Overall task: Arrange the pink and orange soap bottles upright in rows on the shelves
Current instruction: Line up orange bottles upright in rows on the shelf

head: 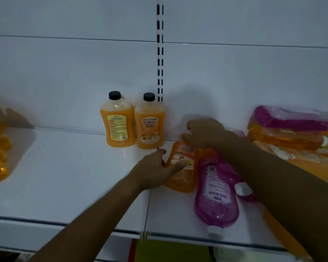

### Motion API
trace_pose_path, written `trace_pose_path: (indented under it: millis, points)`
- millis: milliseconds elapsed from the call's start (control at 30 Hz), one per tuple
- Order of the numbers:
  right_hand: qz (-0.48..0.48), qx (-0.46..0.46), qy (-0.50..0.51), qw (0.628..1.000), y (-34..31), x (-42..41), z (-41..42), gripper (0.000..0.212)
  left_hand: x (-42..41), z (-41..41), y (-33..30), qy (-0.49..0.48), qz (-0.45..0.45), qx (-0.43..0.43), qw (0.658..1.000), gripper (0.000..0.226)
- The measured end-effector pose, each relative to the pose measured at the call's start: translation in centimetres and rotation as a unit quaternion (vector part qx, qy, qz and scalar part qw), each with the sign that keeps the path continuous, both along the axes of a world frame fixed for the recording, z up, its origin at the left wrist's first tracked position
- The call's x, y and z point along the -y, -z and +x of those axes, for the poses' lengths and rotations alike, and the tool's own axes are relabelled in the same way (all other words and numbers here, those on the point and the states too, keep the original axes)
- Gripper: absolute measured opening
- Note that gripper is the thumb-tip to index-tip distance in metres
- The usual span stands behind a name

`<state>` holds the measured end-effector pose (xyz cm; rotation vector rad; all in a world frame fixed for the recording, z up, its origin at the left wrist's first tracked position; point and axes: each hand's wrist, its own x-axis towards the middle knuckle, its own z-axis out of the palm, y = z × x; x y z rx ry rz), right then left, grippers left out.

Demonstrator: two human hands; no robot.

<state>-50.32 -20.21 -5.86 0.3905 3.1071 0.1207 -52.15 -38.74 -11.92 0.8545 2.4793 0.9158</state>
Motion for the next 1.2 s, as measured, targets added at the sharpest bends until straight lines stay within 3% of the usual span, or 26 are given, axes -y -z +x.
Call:
trace_pose_path:
  millis: [133,233,367,567,767,900,1100,1200]
  points:
    - [0.015,0.107,-0.007,0.994,0.9,0.5,-0.4,0.061,-1.2,-0.2,0.4,0.004,-0.012,0.037,0.999,0.078]
    - [-0.010,0.106,-0.018,0.994,1.2,0.7,-0.8,0.057,-1.5,-0.1,0.0,-0.018,0.009,0.085,0.996,0.049]
    - [-0.080,0.073,-0.018,0.994,0.4,0.5,-0.8,0.055,-1.3,0.4,-0.4,-0.048,0.054,0.119,0.990,0.032]
    - [-0.148,0.056,-0.013,0.987,-0.7,0.0,-0.4,0.051,0.3,1.0,-0.6,-0.099,0.139,0.207,0.963,0.033]
    - [-0.276,-0.045,-0.039,0.959,-2.0,1.0,0.4,0.049,3.2,1.9,-1.3,-0.109,0.279,0.337,0.892,0.049]
    - [-0.385,-0.097,-0.115,0.911,-3.1,4.2,0.9,0.039,6.4,2.4,-1.5,-0.154,0.312,0.282,0.894,0.057]
    - [-0.404,-0.091,-0.250,0.875,-4.9,12.1,0.2,0.075,12.7,4.0,-1.9,-0.248,0.350,0.133,0.893,0.067]
    - [-0.426,-0.069,-0.298,0.851,-5.3,16.8,-0.5,0.074,16.5,4.9,-2.1,-0.312,0.362,0.075,0.875,0.067]
